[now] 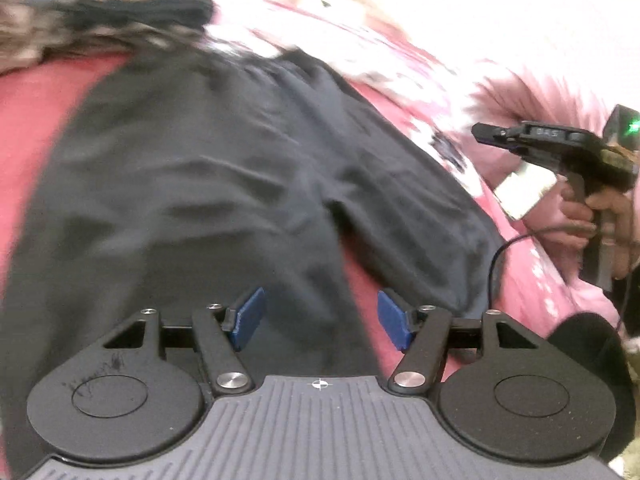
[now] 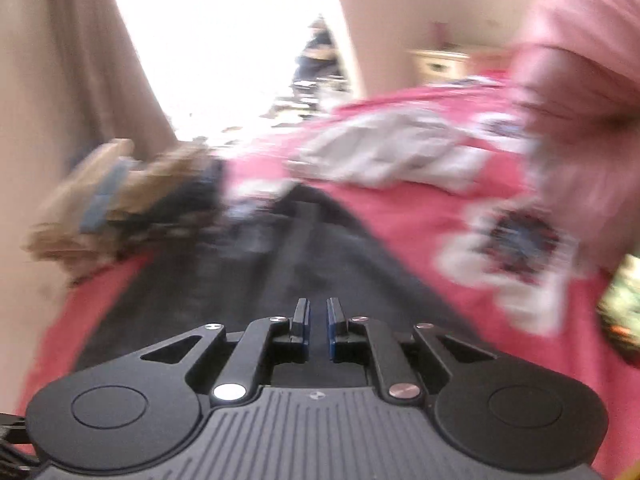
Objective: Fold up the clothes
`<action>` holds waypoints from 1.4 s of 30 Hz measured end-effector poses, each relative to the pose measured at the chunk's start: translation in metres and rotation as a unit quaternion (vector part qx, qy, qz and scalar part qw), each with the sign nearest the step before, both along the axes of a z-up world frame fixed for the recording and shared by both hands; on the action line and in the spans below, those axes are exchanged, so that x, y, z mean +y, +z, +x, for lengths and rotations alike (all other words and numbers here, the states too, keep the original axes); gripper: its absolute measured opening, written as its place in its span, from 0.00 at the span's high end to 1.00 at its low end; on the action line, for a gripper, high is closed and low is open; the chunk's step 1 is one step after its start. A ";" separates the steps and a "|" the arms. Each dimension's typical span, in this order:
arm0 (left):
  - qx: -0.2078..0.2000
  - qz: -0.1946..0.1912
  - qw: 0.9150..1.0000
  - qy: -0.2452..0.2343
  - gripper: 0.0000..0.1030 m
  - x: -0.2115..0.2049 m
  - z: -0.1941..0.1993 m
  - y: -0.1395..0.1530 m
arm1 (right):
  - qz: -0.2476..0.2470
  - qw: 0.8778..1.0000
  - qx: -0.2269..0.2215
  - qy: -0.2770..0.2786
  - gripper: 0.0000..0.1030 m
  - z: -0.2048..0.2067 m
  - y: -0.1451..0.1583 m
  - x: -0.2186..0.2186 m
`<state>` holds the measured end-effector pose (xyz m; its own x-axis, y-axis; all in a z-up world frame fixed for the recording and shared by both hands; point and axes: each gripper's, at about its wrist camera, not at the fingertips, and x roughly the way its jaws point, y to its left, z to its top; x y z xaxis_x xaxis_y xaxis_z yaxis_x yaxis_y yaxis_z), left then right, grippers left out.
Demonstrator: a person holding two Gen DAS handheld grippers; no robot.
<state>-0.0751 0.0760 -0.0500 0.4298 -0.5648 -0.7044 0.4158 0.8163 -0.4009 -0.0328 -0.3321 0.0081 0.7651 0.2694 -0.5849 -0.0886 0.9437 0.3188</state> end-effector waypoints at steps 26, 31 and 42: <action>0.026 0.087 0.972 0.218 0.36 0.143 -0.039 -0.034 | 0.064 0.938 0.215 0.265 0.55 0.086 -0.057 0.320; -0.009 0.128 0.970 0.206 0.55 0.131 -0.052 -0.035 | 0.036 0.943 0.220 0.247 0.49 0.126 -0.071 0.347; -0.030 0.080 0.984 0.154 0.99 0.113 -0.067 -0.026 | -0.089 0.934 0.240 0.250 0.47 0.154 -0.119 0.406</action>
